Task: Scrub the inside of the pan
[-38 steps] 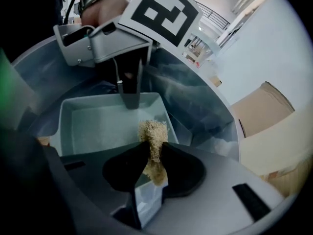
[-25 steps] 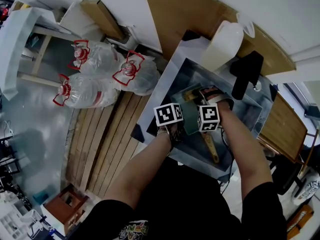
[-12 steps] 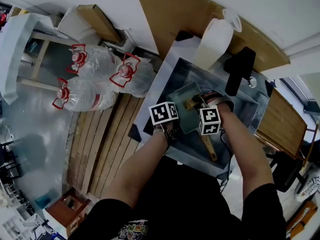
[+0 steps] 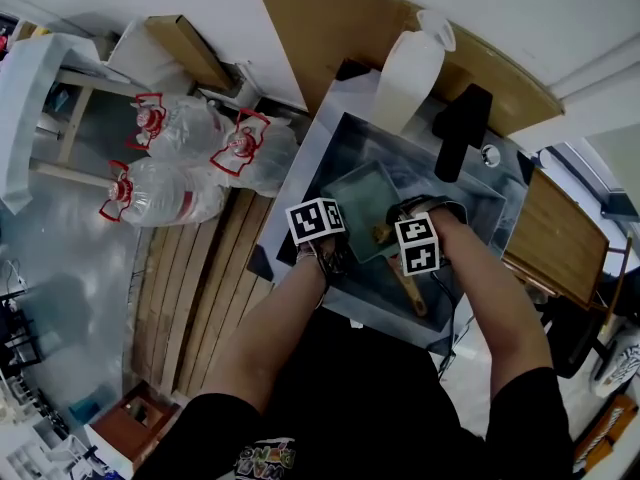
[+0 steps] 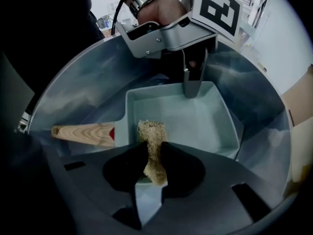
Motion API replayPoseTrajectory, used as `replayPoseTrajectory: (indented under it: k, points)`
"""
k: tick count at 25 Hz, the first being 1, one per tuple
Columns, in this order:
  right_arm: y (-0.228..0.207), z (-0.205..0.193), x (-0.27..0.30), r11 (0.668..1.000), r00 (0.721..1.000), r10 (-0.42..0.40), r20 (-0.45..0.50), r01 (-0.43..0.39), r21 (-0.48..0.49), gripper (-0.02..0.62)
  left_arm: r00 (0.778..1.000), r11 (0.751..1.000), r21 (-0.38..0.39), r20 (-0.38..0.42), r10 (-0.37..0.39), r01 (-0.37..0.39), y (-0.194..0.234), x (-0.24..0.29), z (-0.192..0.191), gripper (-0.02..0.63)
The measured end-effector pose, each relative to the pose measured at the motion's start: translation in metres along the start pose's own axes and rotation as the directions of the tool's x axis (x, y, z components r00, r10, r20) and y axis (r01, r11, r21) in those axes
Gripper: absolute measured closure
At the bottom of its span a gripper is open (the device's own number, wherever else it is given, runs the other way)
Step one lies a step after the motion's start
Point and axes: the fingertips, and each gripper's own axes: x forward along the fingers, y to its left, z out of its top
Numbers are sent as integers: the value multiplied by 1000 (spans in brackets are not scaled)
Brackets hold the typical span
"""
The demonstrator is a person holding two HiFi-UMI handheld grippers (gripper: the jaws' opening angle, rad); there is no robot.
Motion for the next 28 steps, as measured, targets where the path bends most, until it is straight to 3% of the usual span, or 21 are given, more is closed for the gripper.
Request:
replayPoseTrajectory:
  k: [3, 12, 24, 28]
  points:
    - [12, -1, 0, 999, 999, 50, -8, -50, -17, 500, 1000, 1000, -1, 0, 1, -1, 0, 0, 0, 526]
    - [12, 0, 1, 997, 996, 69, -49, -71, -35, 500, 1000, 1000, 0, 0, 1, -1, 0, 0, 0, 526]
    - [16, 0, -27, 997, 997, -76, 7, 76, 21, 500, 1000, 1000, 6, 3, 5, -5, 1, 0, 1, 526]
    - [27, 2, -45, 995, 996, -85, 31, 83, 59, 500, 1000, 999, 31, 9, 25, -26, 2, -1, 1, 526]
